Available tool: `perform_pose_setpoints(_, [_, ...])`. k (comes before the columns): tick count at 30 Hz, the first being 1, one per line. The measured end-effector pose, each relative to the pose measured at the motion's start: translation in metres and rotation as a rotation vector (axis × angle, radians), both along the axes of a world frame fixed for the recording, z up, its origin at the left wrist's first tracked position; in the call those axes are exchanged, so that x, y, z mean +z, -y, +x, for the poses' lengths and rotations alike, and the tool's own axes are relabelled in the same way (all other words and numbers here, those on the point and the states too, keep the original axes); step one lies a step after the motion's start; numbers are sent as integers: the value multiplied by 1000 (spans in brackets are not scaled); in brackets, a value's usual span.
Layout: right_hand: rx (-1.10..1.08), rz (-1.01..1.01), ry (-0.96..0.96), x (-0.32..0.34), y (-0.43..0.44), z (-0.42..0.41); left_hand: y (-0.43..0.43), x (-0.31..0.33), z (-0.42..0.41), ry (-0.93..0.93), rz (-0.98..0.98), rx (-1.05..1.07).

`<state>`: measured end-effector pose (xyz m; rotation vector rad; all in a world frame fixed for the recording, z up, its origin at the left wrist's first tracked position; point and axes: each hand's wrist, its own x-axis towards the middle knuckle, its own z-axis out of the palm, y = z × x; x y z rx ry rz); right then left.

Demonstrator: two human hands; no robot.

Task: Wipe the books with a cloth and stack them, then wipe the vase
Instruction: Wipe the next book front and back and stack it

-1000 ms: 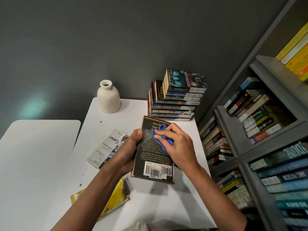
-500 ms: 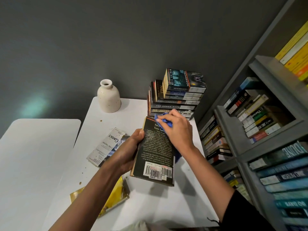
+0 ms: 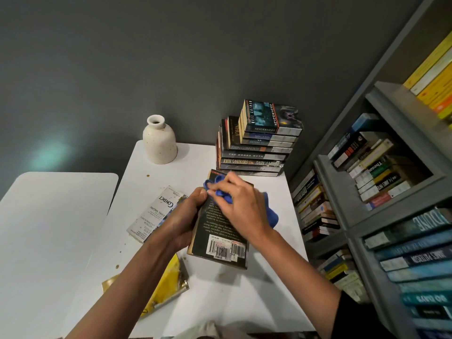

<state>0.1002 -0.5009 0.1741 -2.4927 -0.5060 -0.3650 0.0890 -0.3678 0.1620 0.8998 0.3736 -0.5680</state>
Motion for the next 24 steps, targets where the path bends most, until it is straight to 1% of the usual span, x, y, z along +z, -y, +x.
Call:
perform_pose_setpoints(2, [-4,-8,-26,-2,1,-3,0,-1,-3,-28,-20,7])
perform_pose_setpoints(4, [-47,-11,-52,0,3,10,2,-2,-5,-52,-38,20])
perform_pose_setpoints(7, [-122,-19,-18,6,2,24,2,2,-1,-38,-37,43])
perform_pose_setpoints(9, [-70,-27,-4,6,-4,10,-1,4,2,-43,-56,71])
perform_pose_setpoints(12, [49,1,-41,0,-4,-17,-5,2,-1,-51,-21,95])
perform_pose_setpoints(15, [2,0,-63,1,-2,1,-2,3,-7,-85,-47,104])
perform_pose_setpoints(18, [-72,-35,-18,8,-6,16,0,8,-5,-92,-76,115])
perform_pose_setpoints(20, [-27,-42,-6,9,-10,5,-5,8,-1,-86,-65,121])
perform_pose_setpoints(22, [58,-25,-29,5,-12,-14,-10,3,1,-71,-40,129])
perform_pose_setpoints(24, [91,-21,-59,3,-11,-18,-10,0,-1,-93,-14,129])
